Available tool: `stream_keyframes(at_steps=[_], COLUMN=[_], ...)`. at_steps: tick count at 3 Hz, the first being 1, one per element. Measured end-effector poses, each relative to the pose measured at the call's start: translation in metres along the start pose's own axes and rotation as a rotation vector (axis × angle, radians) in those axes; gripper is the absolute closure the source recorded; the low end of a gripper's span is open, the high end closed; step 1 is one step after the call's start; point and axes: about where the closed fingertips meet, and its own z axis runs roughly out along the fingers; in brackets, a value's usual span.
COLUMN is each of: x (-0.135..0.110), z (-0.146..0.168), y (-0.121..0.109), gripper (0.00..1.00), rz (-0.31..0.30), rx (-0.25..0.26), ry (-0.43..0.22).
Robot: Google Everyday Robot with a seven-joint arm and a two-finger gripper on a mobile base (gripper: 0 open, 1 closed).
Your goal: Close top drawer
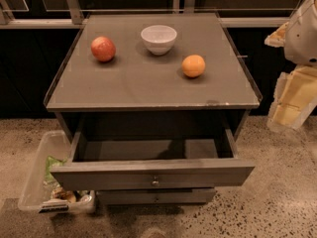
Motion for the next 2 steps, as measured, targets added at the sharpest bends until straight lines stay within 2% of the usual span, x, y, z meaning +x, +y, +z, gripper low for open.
stream_keyframes(at_steps=[1, 2], x=[0.000, 0.005], z=[0.000, 0.005], y=[0.000, 0.013], gripper=[0.00, 0.00], rz=[0.000, 0.017], rx=[0.000, -0.009], ry=[0.000, -0.038])
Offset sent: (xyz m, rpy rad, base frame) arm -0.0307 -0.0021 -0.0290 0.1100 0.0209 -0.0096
